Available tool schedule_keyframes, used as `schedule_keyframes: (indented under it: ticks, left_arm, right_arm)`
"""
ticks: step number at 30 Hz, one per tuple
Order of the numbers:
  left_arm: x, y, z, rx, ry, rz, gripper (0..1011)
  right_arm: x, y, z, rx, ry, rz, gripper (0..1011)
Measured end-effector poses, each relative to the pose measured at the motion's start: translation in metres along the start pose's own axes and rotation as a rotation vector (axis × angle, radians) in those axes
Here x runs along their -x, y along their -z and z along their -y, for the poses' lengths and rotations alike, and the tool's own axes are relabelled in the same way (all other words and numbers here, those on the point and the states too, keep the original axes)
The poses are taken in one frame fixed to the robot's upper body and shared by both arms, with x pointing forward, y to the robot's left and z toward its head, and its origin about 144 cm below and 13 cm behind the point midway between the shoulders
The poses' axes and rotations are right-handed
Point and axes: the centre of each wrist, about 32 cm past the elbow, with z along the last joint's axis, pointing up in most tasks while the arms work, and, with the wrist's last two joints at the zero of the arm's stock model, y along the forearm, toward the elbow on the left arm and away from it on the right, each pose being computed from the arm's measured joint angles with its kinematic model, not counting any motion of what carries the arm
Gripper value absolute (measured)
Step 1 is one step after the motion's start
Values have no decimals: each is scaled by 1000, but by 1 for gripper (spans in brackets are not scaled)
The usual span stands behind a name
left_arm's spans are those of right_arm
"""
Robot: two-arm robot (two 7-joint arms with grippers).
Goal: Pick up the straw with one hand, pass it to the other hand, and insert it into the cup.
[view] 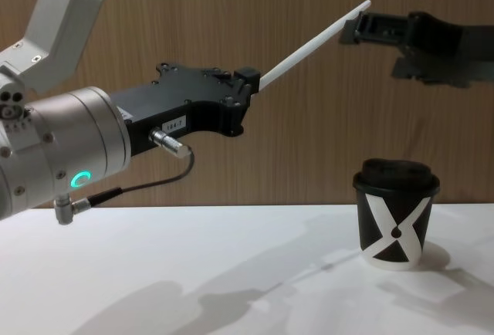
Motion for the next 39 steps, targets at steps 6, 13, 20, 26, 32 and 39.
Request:
schedule_keyframes:
  ticks: [6,13,20,26,32,39]
  left_arm:
    - [0,0,0,0,0,0,0]
    - [0,0,0,0,0,0,0]
    - [0,0,0,0,0,0,0]
    - [0,0,0,0,0,0,0]
    - [0,0,0,0,0,0,0]
    - [0,0,0,0,0,0,0]
  right_arm:
    - [4,-3,-6,6,-5,-21,1001]
    - [8,-7,-14,8,-9,-56,1001]
    - [12,-12,-20,8,-10,-97,1001]
    - [15,-16,-27,12,-2,-147,1001]
    - [17,-20,-33,18,9,-198,1001]
    - [20,-23,-40,38,29,-262,1001]
